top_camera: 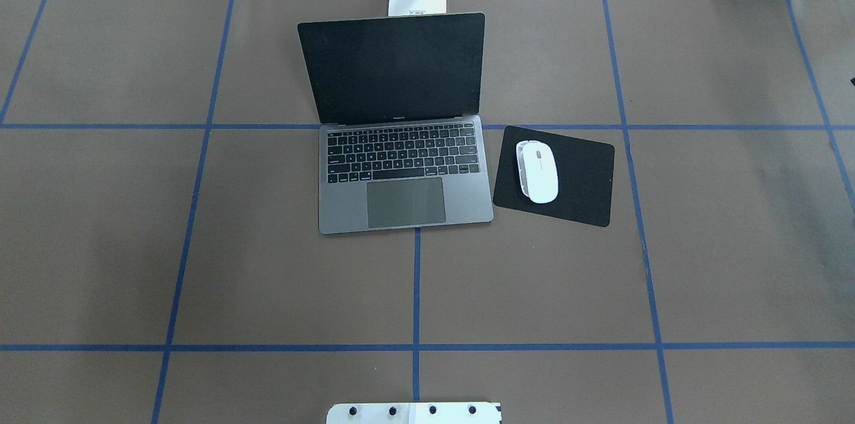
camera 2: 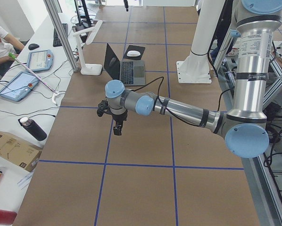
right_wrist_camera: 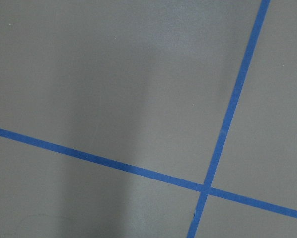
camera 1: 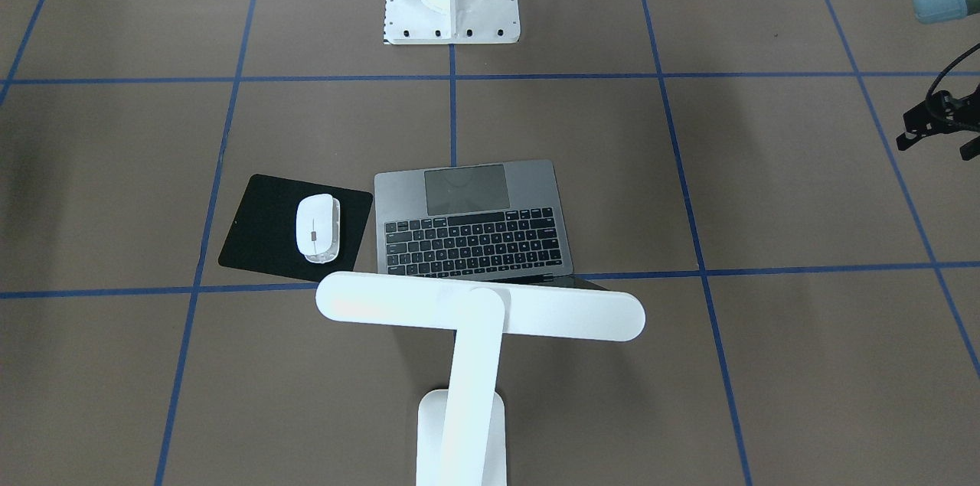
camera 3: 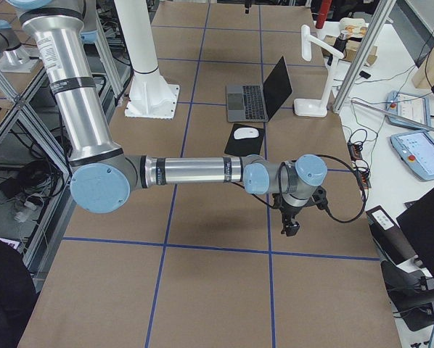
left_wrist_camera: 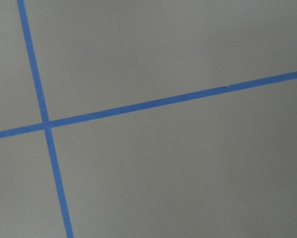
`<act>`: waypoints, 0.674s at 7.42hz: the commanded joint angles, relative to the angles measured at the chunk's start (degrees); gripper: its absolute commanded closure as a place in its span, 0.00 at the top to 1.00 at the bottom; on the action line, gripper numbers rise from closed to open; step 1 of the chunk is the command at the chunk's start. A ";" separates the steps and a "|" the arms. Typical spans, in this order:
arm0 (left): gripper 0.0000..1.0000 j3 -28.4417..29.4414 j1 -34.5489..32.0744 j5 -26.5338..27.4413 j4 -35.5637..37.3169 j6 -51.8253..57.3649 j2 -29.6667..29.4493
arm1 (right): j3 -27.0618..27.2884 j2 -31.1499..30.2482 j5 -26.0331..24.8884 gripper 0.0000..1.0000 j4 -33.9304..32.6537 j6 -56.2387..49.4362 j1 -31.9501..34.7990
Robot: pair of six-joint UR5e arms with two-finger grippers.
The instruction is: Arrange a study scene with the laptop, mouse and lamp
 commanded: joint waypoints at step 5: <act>0.99 0.32 -0.46 -0.09 -0.41 -0.17 0.40 | 5.54 -3.85 -0.51 1.00 2.98 5.19 0.34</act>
